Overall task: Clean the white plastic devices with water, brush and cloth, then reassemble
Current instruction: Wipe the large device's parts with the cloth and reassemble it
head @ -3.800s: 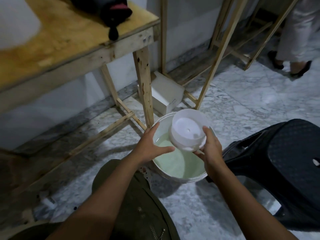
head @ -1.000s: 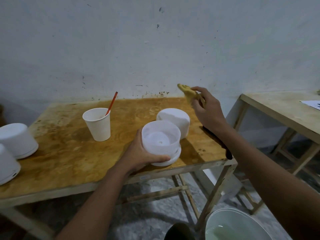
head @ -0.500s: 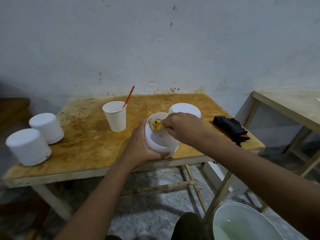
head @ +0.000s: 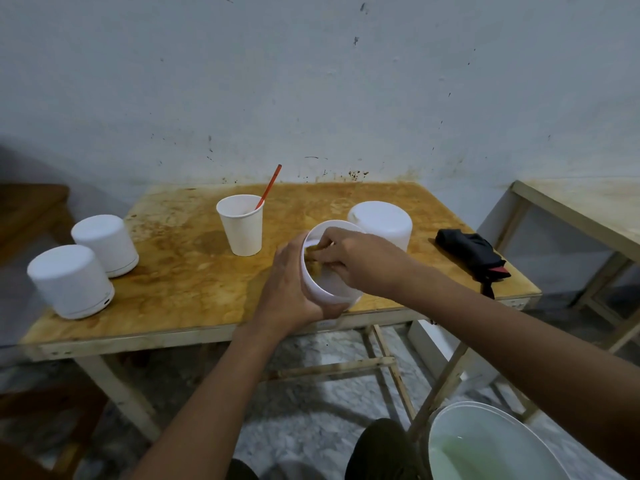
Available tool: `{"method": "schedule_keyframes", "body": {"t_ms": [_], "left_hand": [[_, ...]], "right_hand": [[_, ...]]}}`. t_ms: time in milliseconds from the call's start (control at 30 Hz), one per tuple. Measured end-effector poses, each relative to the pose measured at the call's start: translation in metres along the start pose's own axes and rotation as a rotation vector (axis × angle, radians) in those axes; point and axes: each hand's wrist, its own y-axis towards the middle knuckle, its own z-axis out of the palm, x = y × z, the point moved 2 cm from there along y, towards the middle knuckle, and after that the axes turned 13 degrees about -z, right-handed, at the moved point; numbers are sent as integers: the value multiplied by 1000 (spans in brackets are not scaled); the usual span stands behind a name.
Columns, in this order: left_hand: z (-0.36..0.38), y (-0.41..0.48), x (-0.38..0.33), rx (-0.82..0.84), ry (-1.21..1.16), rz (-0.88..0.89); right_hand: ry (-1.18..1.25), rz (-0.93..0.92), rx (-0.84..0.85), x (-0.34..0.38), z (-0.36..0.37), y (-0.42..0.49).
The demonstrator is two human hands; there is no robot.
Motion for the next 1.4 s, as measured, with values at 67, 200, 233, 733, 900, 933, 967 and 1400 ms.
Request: {"method": "schedule_keyframes", "body": {"t_ms": [67,200,233,733,900,933,967,1400], "left_hand": [[0,-1,-3,-1,28,17],[1,-1,-1,-7,43,16],[1,-1,0,-13,40,14],[4,-5,0,-55,58,47],[6,-4,3,-82,53,64],[6,-4,2,-85,61,75],[6,-4,1,-90,74,92],[7,-6,-7,-113,133,239]], "right_hand": [[-86,61,-68,0,3,-1],[-184,163,4,-4,0,-1],[-210,149,43,-5,-2,-1],[-224,177,66,12,-8,-21],[-179,72,181,8,-9,-27],[-171,49,176,7,-8,-29],[-167,41,159,6,-7,-32],[103,308,187,10,-14,-26]]}}
